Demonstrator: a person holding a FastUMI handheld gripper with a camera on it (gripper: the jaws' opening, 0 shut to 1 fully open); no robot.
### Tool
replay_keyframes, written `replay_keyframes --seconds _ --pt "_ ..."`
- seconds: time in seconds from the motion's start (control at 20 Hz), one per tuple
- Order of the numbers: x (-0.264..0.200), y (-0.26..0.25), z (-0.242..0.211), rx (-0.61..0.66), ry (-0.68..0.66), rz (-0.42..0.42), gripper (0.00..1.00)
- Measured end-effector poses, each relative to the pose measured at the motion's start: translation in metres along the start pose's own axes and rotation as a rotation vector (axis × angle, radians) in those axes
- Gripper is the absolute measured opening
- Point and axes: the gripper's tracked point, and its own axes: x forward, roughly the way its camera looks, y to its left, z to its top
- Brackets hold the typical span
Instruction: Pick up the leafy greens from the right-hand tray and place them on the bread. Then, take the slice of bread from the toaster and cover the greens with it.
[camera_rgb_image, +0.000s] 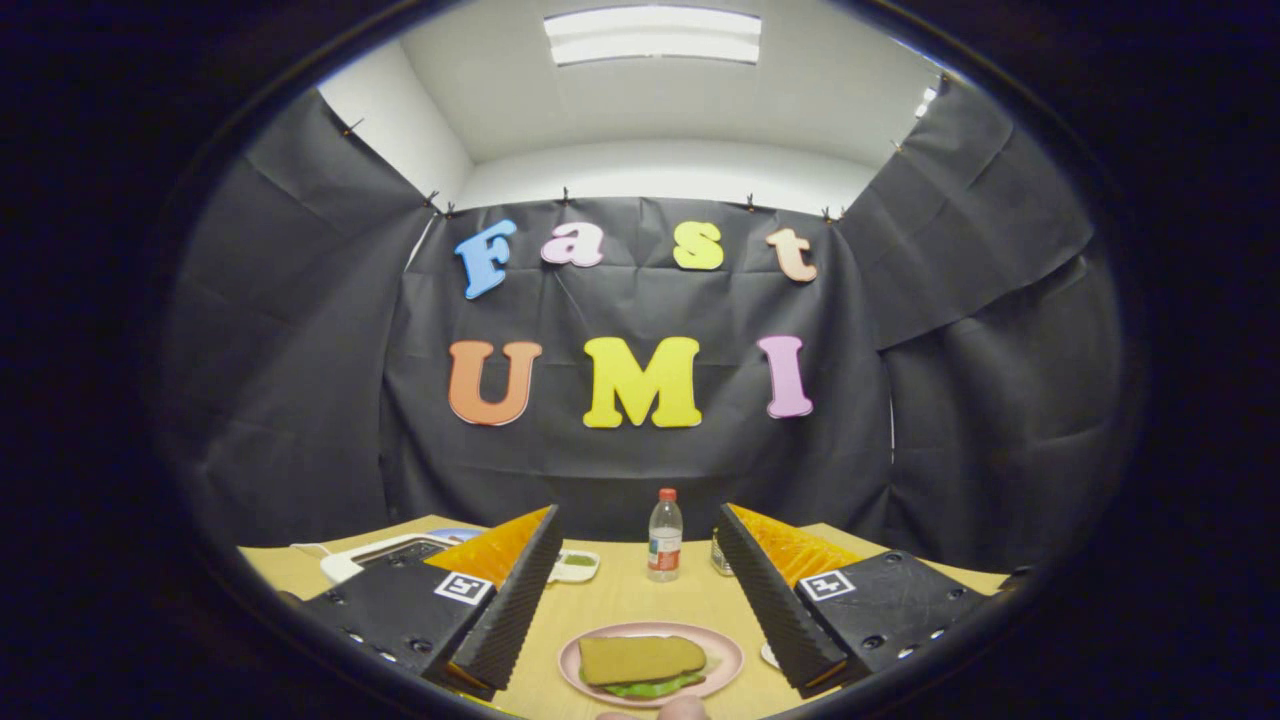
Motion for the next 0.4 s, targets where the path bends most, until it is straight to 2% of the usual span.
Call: replay_keyframes --seconds 0.4 --pt "0.008 0.002 -0.012 0.05 0.046 0.018 0.95"
